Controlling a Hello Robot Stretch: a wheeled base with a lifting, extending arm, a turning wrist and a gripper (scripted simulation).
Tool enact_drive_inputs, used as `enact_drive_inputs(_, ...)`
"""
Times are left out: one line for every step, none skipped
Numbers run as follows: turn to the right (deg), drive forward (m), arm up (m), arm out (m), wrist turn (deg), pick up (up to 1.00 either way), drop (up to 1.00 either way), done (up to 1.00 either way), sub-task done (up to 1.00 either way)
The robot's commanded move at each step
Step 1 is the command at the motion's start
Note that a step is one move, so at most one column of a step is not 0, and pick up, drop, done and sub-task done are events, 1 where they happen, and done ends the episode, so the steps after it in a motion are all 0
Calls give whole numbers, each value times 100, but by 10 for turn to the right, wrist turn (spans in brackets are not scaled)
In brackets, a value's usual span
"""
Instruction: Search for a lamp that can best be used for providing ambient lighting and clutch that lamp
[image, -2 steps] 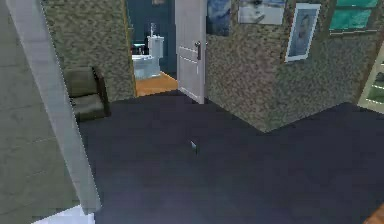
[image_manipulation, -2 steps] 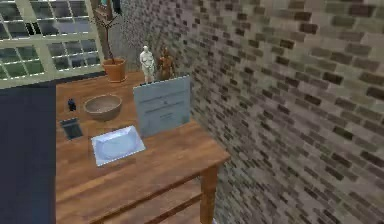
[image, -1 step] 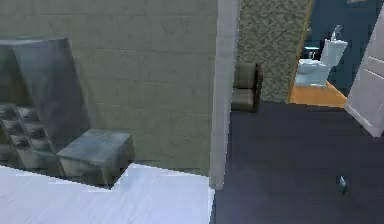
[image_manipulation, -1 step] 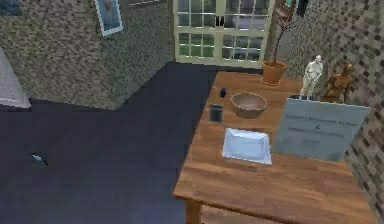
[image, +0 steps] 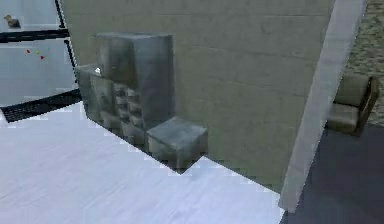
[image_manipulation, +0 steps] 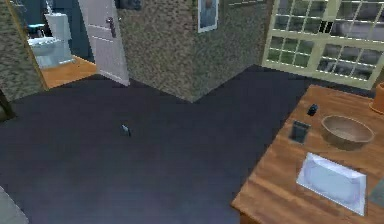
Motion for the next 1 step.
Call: enact_drive_inputs(0, 15, 0, 0, 0, 0, 0, 0, 0)
